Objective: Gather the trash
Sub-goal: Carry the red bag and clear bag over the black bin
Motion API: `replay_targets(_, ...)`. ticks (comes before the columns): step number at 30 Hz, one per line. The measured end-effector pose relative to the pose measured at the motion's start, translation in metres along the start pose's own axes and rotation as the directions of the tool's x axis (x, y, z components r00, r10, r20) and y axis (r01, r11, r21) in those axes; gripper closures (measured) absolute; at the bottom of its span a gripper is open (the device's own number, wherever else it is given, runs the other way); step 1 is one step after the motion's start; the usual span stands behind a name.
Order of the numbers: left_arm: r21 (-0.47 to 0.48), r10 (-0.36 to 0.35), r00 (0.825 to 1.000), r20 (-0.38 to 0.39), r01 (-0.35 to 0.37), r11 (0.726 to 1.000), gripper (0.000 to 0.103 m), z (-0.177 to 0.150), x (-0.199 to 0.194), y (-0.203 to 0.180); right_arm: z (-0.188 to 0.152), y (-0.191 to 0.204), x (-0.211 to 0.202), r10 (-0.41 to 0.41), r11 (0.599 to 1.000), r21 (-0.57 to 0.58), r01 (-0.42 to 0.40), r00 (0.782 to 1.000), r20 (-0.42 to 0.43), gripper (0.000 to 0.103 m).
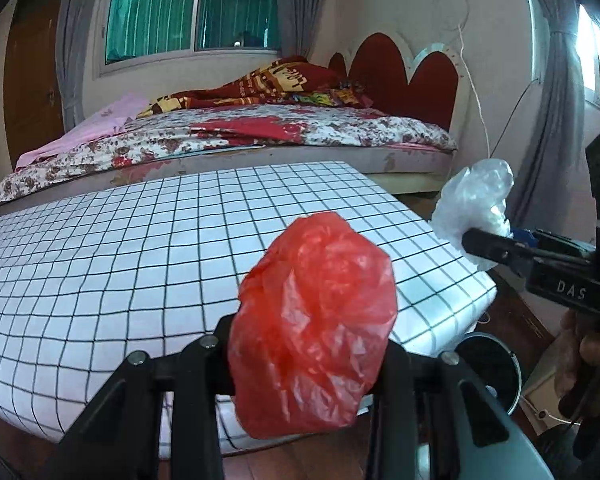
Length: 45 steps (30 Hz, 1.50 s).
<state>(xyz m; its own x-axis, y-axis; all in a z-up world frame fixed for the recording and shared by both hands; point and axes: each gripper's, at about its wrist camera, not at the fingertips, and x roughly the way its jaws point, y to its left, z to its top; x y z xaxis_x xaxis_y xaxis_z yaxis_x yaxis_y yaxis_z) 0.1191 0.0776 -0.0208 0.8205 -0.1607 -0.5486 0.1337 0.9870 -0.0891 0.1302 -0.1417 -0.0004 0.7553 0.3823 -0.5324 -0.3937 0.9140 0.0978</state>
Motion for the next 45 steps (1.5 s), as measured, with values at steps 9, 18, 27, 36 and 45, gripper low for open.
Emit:
replay_targets(9, 0.009, -0.051, 0.999, 0.020, 0.051, 0.999, 0.067, -0.004, -0.004, -0.041, -0.026, -0.036, -0.045, -0.075, 0.994, 0.087, 0.072, 0.996, 0.038, 0.058)
replay_targets(18, 0.064, -0.126, 0.992, 0.025, 0.124, 0.990, 0.067, -0.007, -0.001, -0.092, -0.047, -0.082, -0.084, -0.163, 0.977, 0.146, 0.154, 0.986, 0.048, 0.058)
replay_targets(27, 0.126, -0.206, 0.978, -0.005, 0.205, 0.971, 0.067, -0.013, 0.011, -0.140, -0.073, -0.124, -0.115, -0.234, 0.955, 0.200, 0.219, 0.971, 0.051, 0.058)
replay_targets(36, 0.165, -0.264, 0.963, -0.052, 0.269, 0.949, 0.067, -0.026, 0.022, -0.181, -0.105, -0.156, -0.134, -0.286, 0.932, 0.238, 0.275, 0.958, 0.012, 0.058)
replay_targets(45, 0.204, -0.318, 0.939, -0.130, 0.339, 0.918, 0.067, -0.046, 0.032, -0.216, -0.131, -0.175, -0.148, -0.319, 0.912, 0.259, 0.316, 0.947, -0.035, 0.058)
